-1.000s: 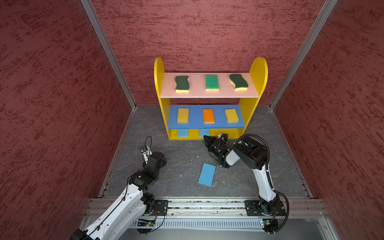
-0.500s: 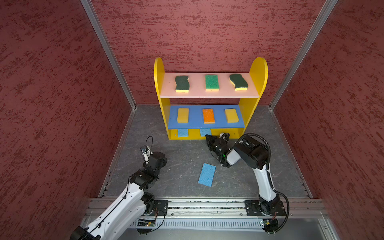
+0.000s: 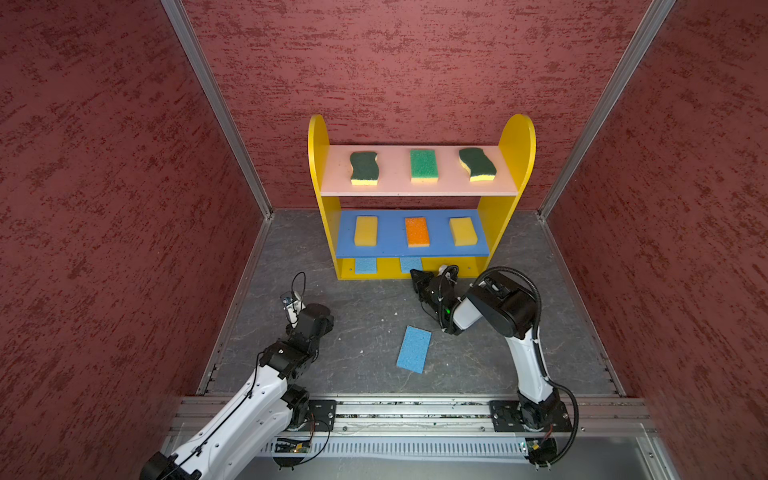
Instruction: Place and organize the cleaning sponges onto the shelf
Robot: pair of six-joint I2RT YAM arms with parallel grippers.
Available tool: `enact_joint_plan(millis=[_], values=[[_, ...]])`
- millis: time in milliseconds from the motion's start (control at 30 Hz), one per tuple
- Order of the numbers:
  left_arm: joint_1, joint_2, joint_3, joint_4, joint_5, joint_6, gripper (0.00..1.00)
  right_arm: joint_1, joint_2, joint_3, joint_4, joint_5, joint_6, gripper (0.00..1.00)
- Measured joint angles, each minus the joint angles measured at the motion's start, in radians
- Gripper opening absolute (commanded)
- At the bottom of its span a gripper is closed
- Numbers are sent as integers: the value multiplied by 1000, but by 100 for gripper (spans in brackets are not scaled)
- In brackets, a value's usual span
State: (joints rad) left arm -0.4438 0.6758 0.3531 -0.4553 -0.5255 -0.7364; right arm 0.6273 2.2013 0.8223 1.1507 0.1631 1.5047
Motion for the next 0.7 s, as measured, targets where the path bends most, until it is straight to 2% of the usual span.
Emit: enact_joint_plan(millis=[467,700], values=[[-1,-9,0,0,-1,0,66,5,16,26,0,-20,-6,0],[-1,-15,0,0,-2,0,66,12,-21,-34,4,-12,-13,0]])
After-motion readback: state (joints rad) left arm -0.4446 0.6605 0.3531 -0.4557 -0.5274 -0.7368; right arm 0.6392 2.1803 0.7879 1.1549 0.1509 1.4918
